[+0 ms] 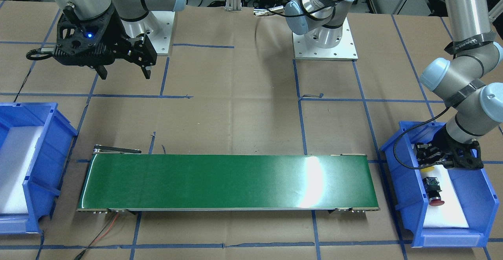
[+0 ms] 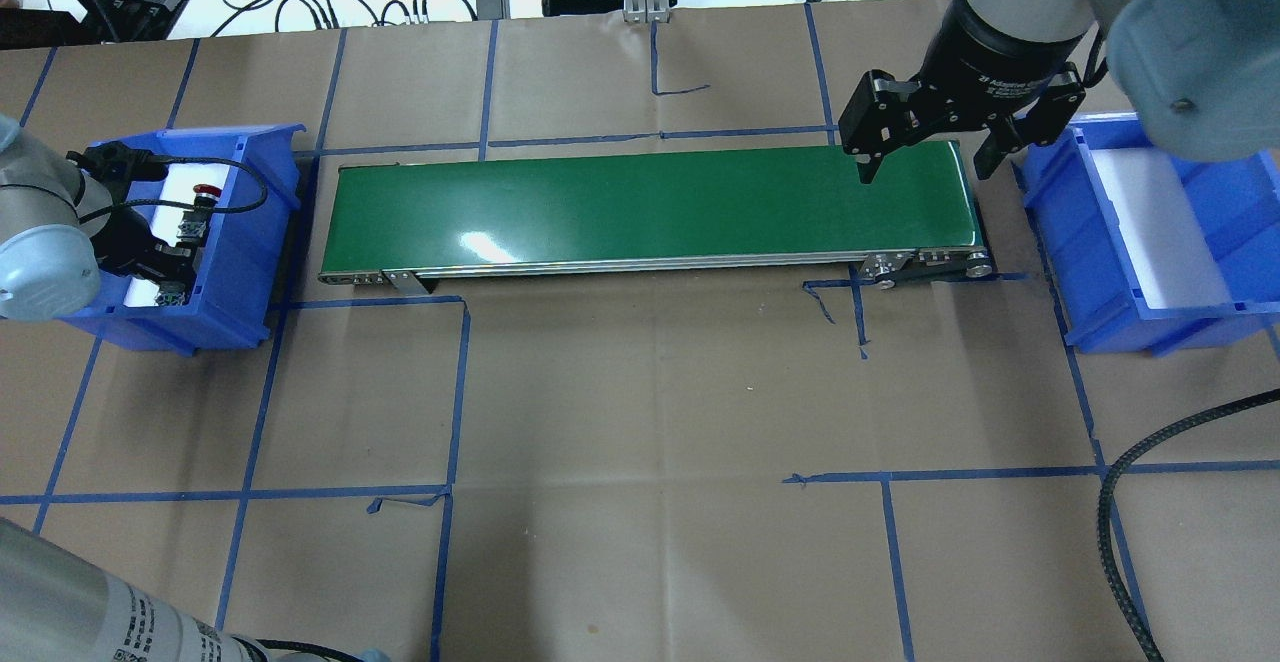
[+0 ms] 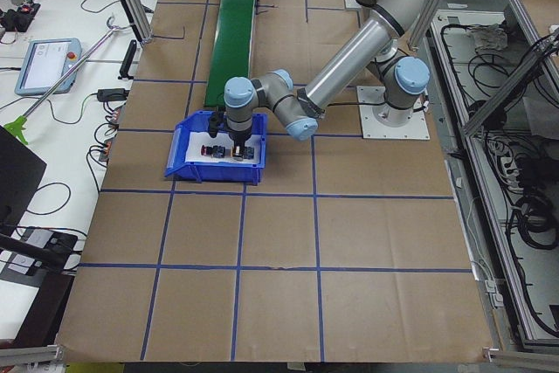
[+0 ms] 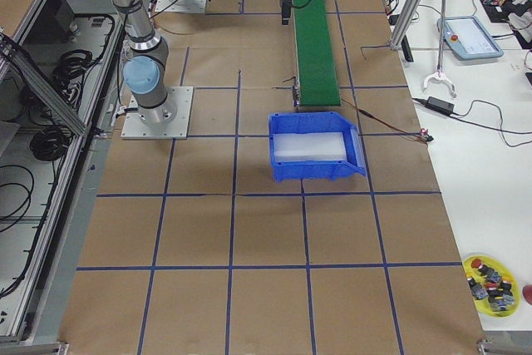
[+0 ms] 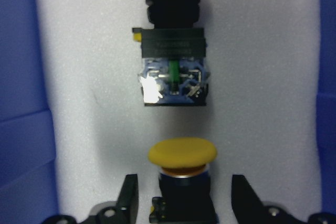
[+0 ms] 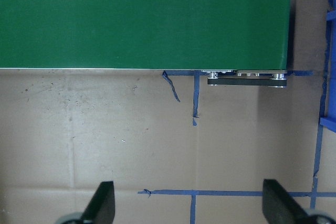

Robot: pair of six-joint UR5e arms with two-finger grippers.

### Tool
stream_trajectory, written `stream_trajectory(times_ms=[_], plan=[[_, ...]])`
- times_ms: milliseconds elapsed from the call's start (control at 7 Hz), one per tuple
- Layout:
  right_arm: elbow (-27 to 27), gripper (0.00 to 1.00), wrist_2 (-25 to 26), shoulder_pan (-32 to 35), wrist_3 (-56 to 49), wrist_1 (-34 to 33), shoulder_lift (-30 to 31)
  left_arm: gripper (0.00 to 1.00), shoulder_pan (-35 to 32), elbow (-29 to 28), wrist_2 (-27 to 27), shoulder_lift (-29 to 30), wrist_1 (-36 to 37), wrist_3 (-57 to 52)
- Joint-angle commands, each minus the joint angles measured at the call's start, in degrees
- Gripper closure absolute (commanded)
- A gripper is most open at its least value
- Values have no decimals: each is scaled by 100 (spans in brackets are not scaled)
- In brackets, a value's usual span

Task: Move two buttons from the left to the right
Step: 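Grasp the yellow-capped button with the left gripper and lift it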

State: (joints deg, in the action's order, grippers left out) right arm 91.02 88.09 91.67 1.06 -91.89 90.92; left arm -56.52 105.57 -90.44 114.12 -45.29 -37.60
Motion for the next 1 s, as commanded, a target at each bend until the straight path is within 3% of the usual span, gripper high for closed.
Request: stream_trajectory(times_ms=[0, 143, 571, 857], plan=[[-5, 0, -11, 0, 9, -5, -4, 87, 53, -166, 26, -117, -85, 16], [-5, 0, -11, 0, 9, -5, -4, 87, 53, -429, 26, -179, -434, 16], [-14, 0, -11, 0, 9, -13, -4, 87, 27, -1763, 18, -583, -2645, 16], [-23, 0, -11, 0, 9, -22, -4, 87, -87, -2450, 35, -549, -3431, 225]])
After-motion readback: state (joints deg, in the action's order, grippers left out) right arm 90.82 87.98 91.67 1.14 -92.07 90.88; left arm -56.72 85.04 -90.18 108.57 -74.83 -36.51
